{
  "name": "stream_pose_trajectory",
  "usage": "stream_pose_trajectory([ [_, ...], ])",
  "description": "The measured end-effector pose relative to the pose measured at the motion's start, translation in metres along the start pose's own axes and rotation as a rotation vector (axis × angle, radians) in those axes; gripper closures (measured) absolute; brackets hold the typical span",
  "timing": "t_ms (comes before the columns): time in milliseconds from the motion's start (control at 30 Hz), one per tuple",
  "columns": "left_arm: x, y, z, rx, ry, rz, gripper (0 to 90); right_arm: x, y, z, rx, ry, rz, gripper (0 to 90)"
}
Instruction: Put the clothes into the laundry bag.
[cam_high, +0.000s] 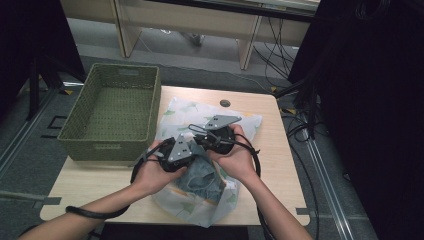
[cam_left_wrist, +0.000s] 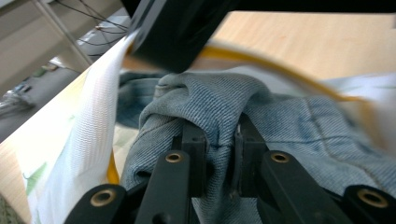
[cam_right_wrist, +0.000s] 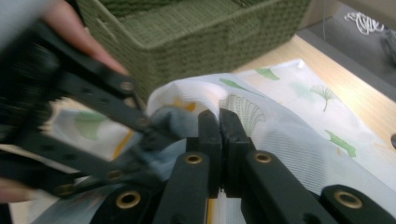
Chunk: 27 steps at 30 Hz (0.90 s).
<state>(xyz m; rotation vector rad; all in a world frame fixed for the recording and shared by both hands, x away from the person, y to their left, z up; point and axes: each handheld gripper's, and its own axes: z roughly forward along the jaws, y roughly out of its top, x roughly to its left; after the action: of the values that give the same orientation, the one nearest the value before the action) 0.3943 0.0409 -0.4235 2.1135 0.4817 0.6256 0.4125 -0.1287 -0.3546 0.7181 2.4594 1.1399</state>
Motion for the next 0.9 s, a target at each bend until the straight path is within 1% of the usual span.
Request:
stream_pose_trajectory([
  [33, 0.002, -0.003, 0.007, 0.003, -0.003, -0.006, 77.6, -0.004, -0.003, 0.004, 0.010, -0.005, 0.012, 90.0],
  [67, 0.004, -0.008, 0.017, 0.024, -0.004, -0.014, 77.6, -0.007, -0.006, 0.006, 0.019, -0.011, 0.027, 90.0],
  [100, 0.004, -0.011, 0.024, 0.037, -0.007, -0.018, 77.5, -0.012, -0.011, 0.010, 0.035, -0.018, 0.048, 90.0],
  [133, 0.005, -0.015, 0.033, 0.054, -0.014, -0.022, 77.5, -0.015, -0.014, 0.012, 0.046, -0.017, 0.046, 90.0],
  [167, 0.005, -0.019, 0.039, 0.063, -0.018, -0.025, 77.4, -0.018, -0.019, 0.014, 0.062, -0.021, 0.069, 90.0],
  [200, 0.006, -0.021, 0.043, 0.082, -0.027, -0.028, 77.3, -0.019, -0.021, 0.015, 0.079, -0.029, 0.088, 90.0],
  [233, 0.006, -0.024, 0.048, 0.087, -0.036, -0.048, 77.3, -0.020, -0.023, 0.015, 0.085, -0.030, 0.084, 90.0],
  [267, 0.006, -0.026, 0.052, 0.090, -0.039, -0.054, 77.1, -0.021, -0.024, 0.016, 0.094, -0.032, 0.088, 90.0],
  [300, 0.006, -0.026, 0.053, 0.095, -0.037, -0.050, 76.9, -0.023, -0.026, 0.017, 0.095, -0.031, 0.072, 90.0],
  [333, 0.007, -0.025, 0.054, 0.092, -0.038, -0.055, 76.6, -0.024, -0.026, 0.017, 0.101, -0.033, 0.071, 90.0],
  [367, 0.008, -0.025, 0.054, 0.094, -0.041, -0.056, 76.0, -0.025, -0.028, 0.018, 0.103, -0.032, 0.058, 90.0],
  [400, 0.008, -0.024, 0.054, 0.097, -0.043, -0.056, 75.2, -0.024, -0.028, 0.018, 0.110, -0.037, 0.075, 90.0],
  [433, 0.008, -0.024, 0.053, 0.093, -0.048, -0.059, 74.1, -0.026, -0.029, 0.019, 0.108, -0.034, 0.055, 90.0],
  [500, 0.010, -0.023, 0.047, 0.088, -0.053, -0.061, 70.1, -0.026, -0.031, 0.020, 0.116, -0.031, 0.064, 90.0],
  [533, 0.010, -0.023, 0.047, 0.088, -0.053, -0.061, 66.7, -0.026, -0.031, 0.020, 0.116, -0.032, 0.056, 90.0],
  [567, 0.012, -0.021, 0.039, 0.069, -0.049, -0.074, 60.9, -0.026, -0.031, 0.019, 0.120, -0.035, 0.074, 90.0],
  [600, 0.014, -0.020, 0.033, 0.058, -0.046, -0.084, 57.6, -0.027, -0.031, 0.019, 0.117, -0.035, 0.061, 90.0],
  [633, 0.016, -0.019, 0.026, 0.044, -0.050, -0.093, 55.4, -0.028, -0.031, 0.019, 0.115, -0.039, 0.058, 90.0],
  [667, 0.016, -0.018, 0.021, 0.028, -0.041, -0.100, 52.7, -0.028, -0.031, 0.019, 0.115, -0.040, 0.064, 90.0],
  [700, 0.018, -0.017, 0.014, 0.022, -0.035, -0.095, 51.2, -0.027, -0.031, 0.018, 0.117, -0.043, 0.081, 90.0],
  [733, 0.019, -0.016, 0.007, 0.016, -0.032, -0.087, 49.6, -0.028, -0.031, 0.018, 0.113, -0.046, 0.070, 90.0],
  [767, 0.020, -0.015, -0.002, -0.004, -0.019, -0.091, 48.2, -0.028, -0.030, 0.018, 0.113, -0.050, 0.066, 90.0],
  [800, 0.020, -0.014, -0.008, -0.010, -0.019, -0.094, 46.5, -0.027, -0.030, 0.018, 0.117, -0.051, 0.069, 90.0],
  [867, 0.020, -0.014, -0.023, -0.038, -0.013, -0.079, 44.9, -0.027, -0.030, 0.019, 0.114, -0.055, 0.067, 90.0],
  [900, 0.019, -0.014, -0.030, -0.045, -0.013, -0.073, 44.7, -0.028, -0.030, 0.019, 0.110, -0.054, 0.049, 90.0],
])
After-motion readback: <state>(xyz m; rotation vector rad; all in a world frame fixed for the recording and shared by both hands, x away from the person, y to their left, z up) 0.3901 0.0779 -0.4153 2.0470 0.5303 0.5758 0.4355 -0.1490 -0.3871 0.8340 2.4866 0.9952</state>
